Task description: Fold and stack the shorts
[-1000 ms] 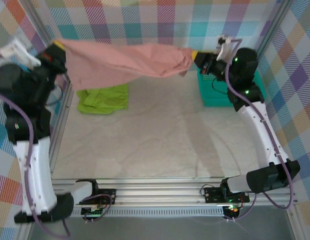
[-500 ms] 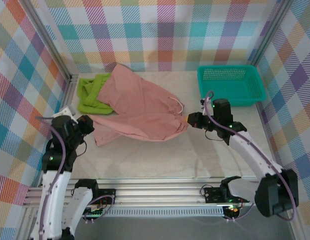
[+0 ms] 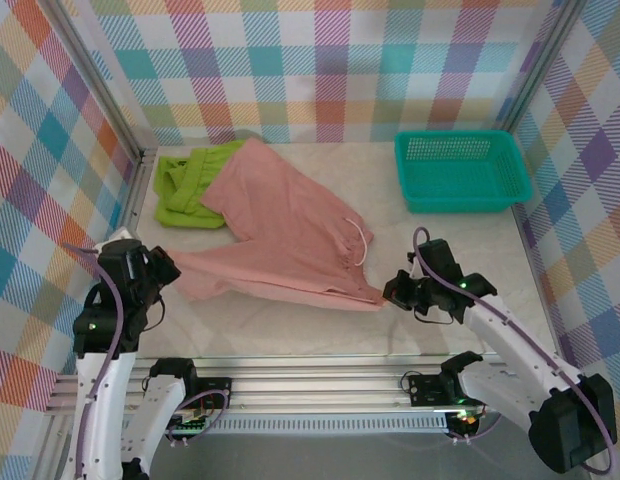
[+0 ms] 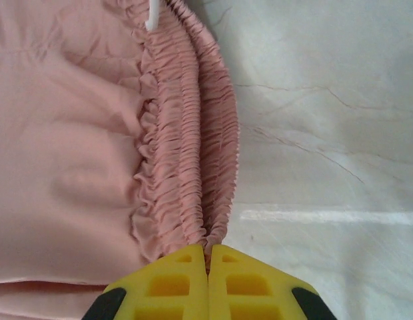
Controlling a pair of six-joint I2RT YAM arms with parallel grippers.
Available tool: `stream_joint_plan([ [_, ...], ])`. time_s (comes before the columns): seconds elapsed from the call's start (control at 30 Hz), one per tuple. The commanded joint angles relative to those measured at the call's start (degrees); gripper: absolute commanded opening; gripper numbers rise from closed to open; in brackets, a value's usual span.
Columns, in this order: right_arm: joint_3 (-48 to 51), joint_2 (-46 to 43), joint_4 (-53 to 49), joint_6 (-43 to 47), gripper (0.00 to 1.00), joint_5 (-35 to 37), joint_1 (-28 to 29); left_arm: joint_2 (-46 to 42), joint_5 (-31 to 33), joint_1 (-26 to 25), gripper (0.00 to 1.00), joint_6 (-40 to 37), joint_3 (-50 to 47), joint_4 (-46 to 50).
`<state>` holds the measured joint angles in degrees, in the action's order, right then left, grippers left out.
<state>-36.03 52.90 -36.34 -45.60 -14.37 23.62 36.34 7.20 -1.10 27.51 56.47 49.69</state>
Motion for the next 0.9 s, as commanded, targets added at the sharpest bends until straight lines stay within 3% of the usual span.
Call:
stream_joint_plan([
  [0.0,-3.9,-2.2,-10.3,-2.0,0.00,7.4,0.1,0.8,4.1,-0.4,0.00,-4.0,6.6,-0.1],
  [0.17,-8.5,-2.8,-8.0,0.0,0.00,3.4,1.8,3.3,10.0,-0.4,0.00,-9.3,13.1,0.7],
  [0.27,-8.5,1.2,-4.2,1.3,0.08,-1.8,6.8,4.9,11.8,-0.4,0.00,-10.5,13.7,0.5],
  [0.4,-7.3,7.8,-1.8,5.8,0.34,-3.0,14.0,4.9,8.7,-0.4,0.00,-8.7,9.6,-1.2],
  [0.47,-7.9,9.8,-2.5,8.7,0.47,-1.8,14.7,4.3,7.9,-0.4,0.00,-7.8,7.2,-1.9],
  [0.57,-10.9,10.3,-3.4,9.7,0.80,4.9,14.5,3.5,7.8,-0.4,0.00,-7.4,4.8,-2.5],
  [0.6,-11.5,10.6,-1.9,9.1,0.85,6.4,14.0,3.5,7.7,-0.4,0.00,-7.4,4.3,-2.5],
  [0.87,-17.2,28.8,16.0,1.1,0.69,4.2,3.7,3.7,5.9,-0.4,0.00,-6.5,2.7,-3.5],
])
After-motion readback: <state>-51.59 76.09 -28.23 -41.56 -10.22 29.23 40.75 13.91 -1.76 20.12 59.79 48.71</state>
